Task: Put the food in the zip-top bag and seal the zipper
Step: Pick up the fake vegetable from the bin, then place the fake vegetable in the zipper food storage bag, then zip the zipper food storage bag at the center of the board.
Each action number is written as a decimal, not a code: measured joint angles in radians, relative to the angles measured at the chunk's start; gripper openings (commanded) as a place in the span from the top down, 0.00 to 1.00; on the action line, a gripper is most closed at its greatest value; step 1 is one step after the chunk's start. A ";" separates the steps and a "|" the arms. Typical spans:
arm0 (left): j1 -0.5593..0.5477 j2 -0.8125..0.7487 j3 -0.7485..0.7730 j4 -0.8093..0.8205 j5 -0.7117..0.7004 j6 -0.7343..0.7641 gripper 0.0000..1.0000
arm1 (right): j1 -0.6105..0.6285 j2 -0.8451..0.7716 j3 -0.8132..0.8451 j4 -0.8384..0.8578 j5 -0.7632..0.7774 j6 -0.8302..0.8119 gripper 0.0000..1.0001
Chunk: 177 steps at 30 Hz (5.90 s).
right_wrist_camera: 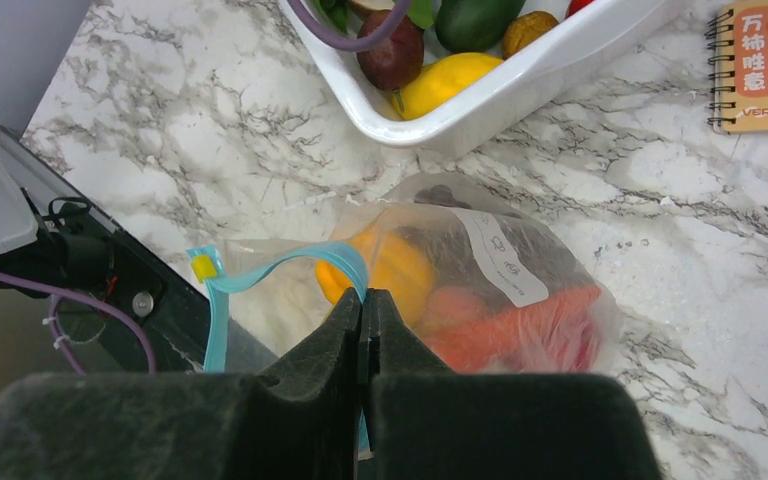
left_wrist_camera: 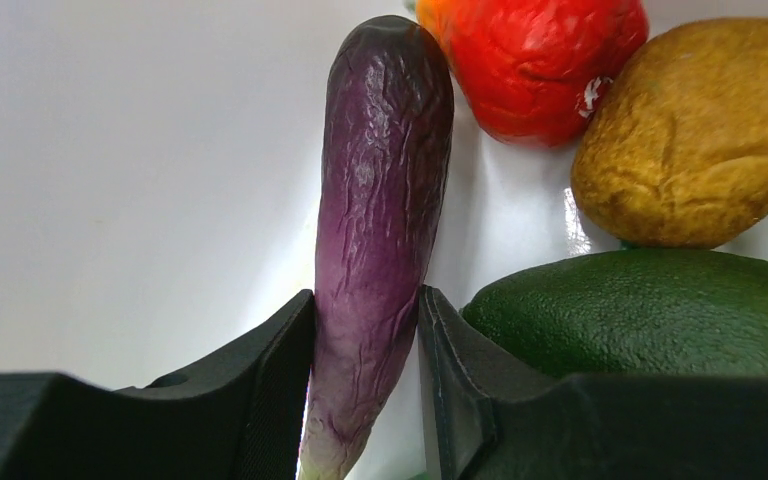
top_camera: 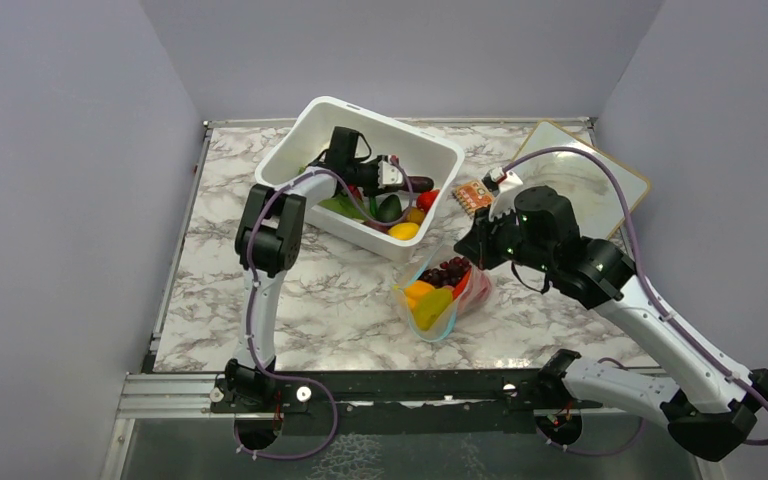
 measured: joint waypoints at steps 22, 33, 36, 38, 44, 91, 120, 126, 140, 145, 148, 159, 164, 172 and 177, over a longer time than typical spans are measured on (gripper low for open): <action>0.016 -0.381 -0.314 0.275 -0.122 -0.442 1.00 | 0.000 -0.161 -0.179 0.129 -0.048 0.032 0.99; 0.013 -0.665 -0.454 0.257 -0.331 -0.803 1.00 | 0.000 -0.164 -0.205 0.185 -0.051 0.088 0.99; 0.009 -0.756 -0.473 0.222 -0.361 -0.895 1.00 | 0.000 -0.149 -0.205 0.197 -0.055 0.094 0.99; 0.007 -0.818 -0.488 0.188 -0.371 -0.948 1.00 | 0.000 -0.142 -0.205 0.205 -0.055 0.094 0.99; 0.006 -0.959 -0.493 0.008 -0.383 -1.072 1.00 | 0.000 -0.110 -0.203 0.216 -0.054 0.093 0.99; -0.502 -1.212 -0.765 -0.367 -0.326 -1.529 0.99 | 0.000 -0.024 -0.169 0.249 0.002 0.061 0.99; -0.681 -1.104 -0.732 -0.112 -0.653 -1.661 0.39 | 0.000 -0.063 -0.205 0.325 -0.126 0.077 0.99; -0.681 -1.233 -0.797 -0.013 -0.689 -1.584 0.42 | 0.000 -0.064 -0.205 0.325 -0.110 0.062 0.99; -0.681 -1.658 -1.011 -0.011 -0.517 -0.830 0.54 | 0.000 -0.076 -0.130 0.217 -0.039 -0.035 0.99; -0.683 -1.621 -1.086 -0.040 -0.472 -0.644 0.52 | 0.000 -0.081 -0.136 0.203 -0.039 -0.038 0.99; -0.682 -1.579 -1.106 -0.069 -0.468 -0.583 0.49 | 0.000 -0.087 -0.151 0.203 -0.039 -0.037 0.99; -0.683 -1.492 -1.112 -0.078 -0.516 -0.474 0.45 | 0.000 -0.103 -0.189 0.215 -0.050 -0.037 0.99; -0.683 -1.512 -1.114 -0.053 -0.552 -0.466 0.44 | 0.000 -0.105 -0.190 0.222 -0.051 -0.037 0.99; -0.683 -1.620 -1.156 0.004 -0.554 -0.447 0.46 | 0.000 -0.109 -0.193 0.225 -0.051 -0.037 0.99; -0.682 -1.571 -1.156 -0.021 -0.554 -0.413 0.50 | 0.000 -0.113 -0.196 0.230 -0.056 -0.037 0.99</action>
